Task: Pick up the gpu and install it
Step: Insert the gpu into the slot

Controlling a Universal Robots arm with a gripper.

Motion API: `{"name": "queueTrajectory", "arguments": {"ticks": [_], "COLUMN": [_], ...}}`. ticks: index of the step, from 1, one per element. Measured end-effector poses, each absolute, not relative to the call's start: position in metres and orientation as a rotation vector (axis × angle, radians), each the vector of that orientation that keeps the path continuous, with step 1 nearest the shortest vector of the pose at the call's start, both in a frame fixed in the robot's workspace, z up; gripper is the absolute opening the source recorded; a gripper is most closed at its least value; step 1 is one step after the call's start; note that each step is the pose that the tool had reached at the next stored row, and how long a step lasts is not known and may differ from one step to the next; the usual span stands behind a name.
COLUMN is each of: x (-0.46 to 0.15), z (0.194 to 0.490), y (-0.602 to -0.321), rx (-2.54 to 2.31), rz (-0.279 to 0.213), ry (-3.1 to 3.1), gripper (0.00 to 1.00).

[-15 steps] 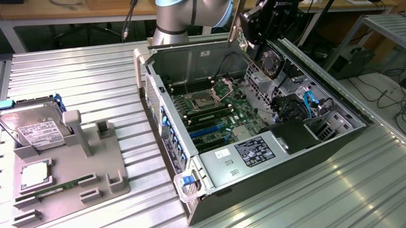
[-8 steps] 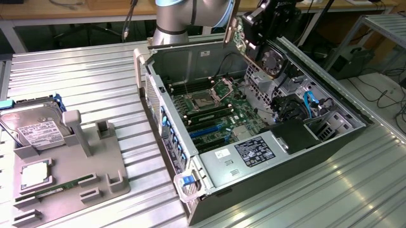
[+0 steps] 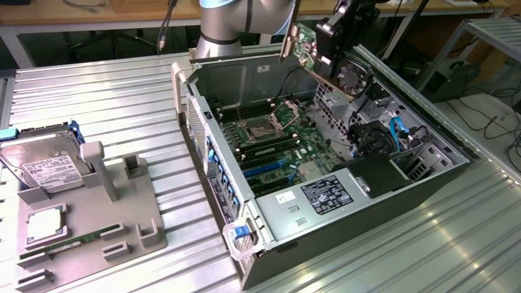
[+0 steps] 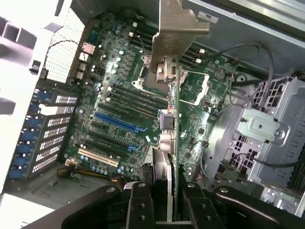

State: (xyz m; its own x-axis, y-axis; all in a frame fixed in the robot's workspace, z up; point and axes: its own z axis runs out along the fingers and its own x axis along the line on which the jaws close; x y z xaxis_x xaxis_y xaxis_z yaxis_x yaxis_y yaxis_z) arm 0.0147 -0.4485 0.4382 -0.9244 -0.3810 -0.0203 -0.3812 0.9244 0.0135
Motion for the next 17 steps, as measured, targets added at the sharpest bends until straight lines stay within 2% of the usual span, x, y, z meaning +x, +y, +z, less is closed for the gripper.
{"name": "queueTrajectory", "arguments": {"ticks": [17], "x": [0.0147], "z": [0.4382], "y": [-0.4485], "rx": [-1.153], "rz": [0.031], "ry": [2.907], "gripper": [0.28]}}
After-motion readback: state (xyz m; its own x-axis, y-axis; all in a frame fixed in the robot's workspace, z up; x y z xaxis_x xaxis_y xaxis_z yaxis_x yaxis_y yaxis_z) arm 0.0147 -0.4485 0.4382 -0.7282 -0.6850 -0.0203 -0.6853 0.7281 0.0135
